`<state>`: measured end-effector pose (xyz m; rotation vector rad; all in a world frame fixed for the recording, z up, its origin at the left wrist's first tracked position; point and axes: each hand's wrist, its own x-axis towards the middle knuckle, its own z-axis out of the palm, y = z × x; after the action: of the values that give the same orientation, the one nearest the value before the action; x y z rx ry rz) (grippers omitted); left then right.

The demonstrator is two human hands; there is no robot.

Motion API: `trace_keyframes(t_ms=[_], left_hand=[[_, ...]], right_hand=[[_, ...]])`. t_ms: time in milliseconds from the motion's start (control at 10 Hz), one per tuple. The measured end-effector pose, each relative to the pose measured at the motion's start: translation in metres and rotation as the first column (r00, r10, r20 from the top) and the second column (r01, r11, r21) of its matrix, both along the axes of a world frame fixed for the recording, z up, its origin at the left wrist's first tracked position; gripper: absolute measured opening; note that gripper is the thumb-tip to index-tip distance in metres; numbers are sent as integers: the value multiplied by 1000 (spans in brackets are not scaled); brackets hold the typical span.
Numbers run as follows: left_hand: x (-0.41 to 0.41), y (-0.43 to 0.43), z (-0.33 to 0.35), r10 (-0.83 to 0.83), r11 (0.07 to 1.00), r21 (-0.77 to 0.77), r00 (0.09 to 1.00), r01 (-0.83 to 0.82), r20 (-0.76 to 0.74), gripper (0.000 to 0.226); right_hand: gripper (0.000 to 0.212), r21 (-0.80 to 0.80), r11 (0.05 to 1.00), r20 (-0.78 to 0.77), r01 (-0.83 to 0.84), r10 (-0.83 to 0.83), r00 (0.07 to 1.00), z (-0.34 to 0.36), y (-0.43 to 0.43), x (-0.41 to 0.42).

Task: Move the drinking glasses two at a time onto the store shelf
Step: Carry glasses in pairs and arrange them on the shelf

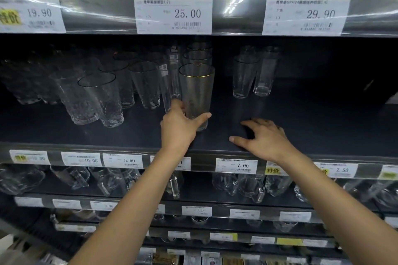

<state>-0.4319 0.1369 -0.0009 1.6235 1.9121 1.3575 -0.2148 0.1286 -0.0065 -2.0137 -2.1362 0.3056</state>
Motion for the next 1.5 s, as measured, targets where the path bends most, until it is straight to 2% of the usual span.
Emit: trace_keyframes(t_ms=[200,500,1500], left_hand=[[-3,6,-3,21,999,36,1000,-21,3,60],[-3,5,-4,41,998,42,994,-45,102,61],[-7,3,-7,9,999,52,985,-18,171,57]], right_hand=[[80,2,1000,0,-2,2,1000,-1,0,0],[80,7,1000,-10,-2,2,1000,-1,0,0],[80,5,1000,-24,10,-10,1000,-1,1,-1]])
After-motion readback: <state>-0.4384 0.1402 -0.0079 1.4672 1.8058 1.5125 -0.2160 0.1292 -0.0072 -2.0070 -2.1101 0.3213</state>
